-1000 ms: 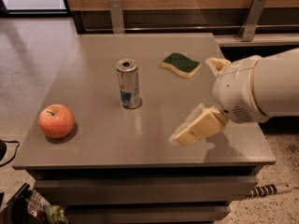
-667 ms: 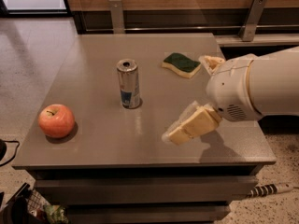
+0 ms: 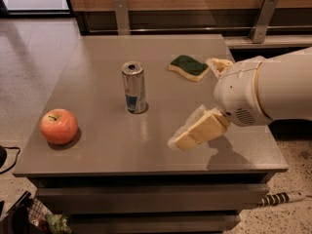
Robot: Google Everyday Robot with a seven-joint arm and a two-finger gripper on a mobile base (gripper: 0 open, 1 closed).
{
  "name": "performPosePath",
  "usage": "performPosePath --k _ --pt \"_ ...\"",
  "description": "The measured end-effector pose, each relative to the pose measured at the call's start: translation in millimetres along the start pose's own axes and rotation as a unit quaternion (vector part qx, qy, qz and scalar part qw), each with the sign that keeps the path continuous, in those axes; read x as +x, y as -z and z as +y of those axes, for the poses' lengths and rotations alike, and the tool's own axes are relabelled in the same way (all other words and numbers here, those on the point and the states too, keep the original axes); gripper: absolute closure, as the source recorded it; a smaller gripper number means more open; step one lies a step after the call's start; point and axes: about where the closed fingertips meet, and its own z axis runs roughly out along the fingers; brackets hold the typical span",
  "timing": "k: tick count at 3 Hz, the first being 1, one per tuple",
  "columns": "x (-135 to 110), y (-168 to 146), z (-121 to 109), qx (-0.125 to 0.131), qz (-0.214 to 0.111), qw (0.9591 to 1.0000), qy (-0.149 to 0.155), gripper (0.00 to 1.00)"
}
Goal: Pick apple
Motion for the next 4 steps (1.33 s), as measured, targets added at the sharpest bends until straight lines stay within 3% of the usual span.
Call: performPosePath --k 1,2,3,4 --pt "-6.3 -14.3 16.6 -0.005 -0.023 0.9997 0.004 0.0" --pt "-16.4 -47.7 49.2 -0.011 -0.069 0.9975 0.01 0.0" --pt "-17.4 -73.5 62.8 -0.024 -0.1 0.9946 0.011 0.0" --pt "-18.7 -100.3 83.4 -0.069 -0.132 0.9886 0.022 0.0"
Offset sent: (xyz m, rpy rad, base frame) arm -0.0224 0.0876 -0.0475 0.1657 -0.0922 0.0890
